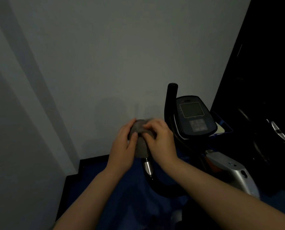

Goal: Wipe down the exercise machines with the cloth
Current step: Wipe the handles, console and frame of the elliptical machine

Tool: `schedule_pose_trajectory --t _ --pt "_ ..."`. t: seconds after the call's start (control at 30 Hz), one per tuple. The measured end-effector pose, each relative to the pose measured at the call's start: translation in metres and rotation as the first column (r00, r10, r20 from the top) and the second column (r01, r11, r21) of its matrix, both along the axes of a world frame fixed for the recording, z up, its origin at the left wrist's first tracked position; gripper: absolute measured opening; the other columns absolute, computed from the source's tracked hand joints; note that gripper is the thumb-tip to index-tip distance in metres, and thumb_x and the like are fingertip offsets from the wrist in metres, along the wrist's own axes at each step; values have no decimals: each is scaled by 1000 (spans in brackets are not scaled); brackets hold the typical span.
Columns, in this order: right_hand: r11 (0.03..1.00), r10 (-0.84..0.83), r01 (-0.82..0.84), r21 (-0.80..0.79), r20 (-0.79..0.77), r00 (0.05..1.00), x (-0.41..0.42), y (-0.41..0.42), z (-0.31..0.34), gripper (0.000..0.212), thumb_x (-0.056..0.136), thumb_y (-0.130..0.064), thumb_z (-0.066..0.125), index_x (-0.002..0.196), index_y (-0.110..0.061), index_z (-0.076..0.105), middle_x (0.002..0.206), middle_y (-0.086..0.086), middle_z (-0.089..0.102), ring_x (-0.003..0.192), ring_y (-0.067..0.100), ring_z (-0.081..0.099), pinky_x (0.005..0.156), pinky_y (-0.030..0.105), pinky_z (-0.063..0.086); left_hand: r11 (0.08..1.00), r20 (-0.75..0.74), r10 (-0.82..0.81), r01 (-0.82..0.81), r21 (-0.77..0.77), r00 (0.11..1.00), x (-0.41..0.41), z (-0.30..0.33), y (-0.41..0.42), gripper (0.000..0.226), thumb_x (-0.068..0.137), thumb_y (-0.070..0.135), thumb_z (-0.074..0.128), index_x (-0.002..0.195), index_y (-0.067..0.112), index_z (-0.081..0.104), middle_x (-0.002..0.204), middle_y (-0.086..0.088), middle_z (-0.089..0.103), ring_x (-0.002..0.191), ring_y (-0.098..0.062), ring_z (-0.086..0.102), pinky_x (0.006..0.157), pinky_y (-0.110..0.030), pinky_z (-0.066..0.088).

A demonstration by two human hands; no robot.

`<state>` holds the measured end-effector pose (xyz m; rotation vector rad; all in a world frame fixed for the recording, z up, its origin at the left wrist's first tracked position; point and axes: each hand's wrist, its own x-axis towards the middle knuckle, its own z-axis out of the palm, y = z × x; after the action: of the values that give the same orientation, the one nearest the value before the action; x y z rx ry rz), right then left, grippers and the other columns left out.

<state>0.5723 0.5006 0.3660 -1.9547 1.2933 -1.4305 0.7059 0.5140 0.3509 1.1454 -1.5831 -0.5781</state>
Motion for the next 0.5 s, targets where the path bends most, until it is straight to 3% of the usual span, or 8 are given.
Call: schedule_pose_trajectory --t 0.1,0.2,0.37,0.5 --pt "997 76 -72 33 -146 986 -14 -1 -1 15 81 -13 75 95 -14 74 94 -6 57 87 2 57 80 12 45 999 15 -33 33 1 999 2 -4 1 42 102 13 43 134 40 40 136 11 50 124 8 44 101 -8 34" --pt "997 71 -69 28 -121 990 -12 -6 7 16 81 -13 75 97 -15 74 93 -5 58 87 4 57 77 10 45 997 29 -51 49 51 998 -2 -11 6 43 103 25 39 145 30 31 152 8 36 137 1 33 113 -16 26" --pt "974 224 -213 81 -157 962 -21 13 -15 17 79 -17 78 96 -16 75 98 -3 61 95 8 61 85 24 51 990 55 -86 79 116 995 -7 -22 31 44 100 36 38 144 34 31 154 18 24 134 17 23 104 -1 21" --pt "905 400 -334 265 -260 879 -49 25 -10 20 74 -20 83 92 -18 76 97 -9 60 93 5 60 87 23 48 976 85 -144 128 175 986 -9 -40 58 53 96 51 38 147 35 32 156 23 19 139 11 21 104 -1 20"
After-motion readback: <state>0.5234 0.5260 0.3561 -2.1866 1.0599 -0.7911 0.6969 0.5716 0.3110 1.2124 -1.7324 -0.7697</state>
